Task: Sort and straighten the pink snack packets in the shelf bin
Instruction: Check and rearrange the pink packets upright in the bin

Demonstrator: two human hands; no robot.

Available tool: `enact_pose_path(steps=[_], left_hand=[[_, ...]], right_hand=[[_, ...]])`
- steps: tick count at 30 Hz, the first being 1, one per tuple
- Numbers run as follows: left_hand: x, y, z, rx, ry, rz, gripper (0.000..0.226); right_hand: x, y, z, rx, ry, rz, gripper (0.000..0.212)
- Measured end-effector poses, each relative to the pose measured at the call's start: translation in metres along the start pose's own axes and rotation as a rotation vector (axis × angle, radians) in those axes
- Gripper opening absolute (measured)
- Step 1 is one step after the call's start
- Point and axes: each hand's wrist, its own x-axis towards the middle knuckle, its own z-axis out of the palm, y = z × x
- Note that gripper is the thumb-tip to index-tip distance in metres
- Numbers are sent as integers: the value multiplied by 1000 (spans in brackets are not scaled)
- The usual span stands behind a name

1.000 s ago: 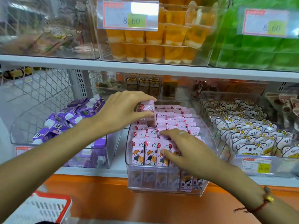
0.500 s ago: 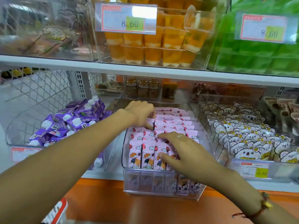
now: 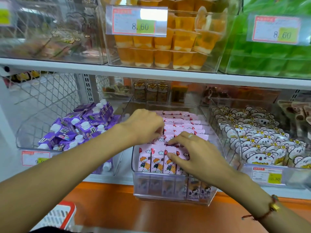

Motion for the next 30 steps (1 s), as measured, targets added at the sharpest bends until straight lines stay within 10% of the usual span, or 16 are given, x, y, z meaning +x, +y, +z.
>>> enact_pose_path(steps=[11,18,25,30], left_hand=[[-45,11,-20,-728,654,-354,9],[-65,39,-38,-1137,1043,-347,7],[-68,43,-35,-1376,955,-291,4],[-68,47,-14,-1453,661,-317,24]], right_hand=[[-1,-1,-1,51,9,22,30],[-1,-26,-14,515,304,135,46],[3,-38,-22,559,332,91,44],[8,-33,-21,1246,196,442,24]])
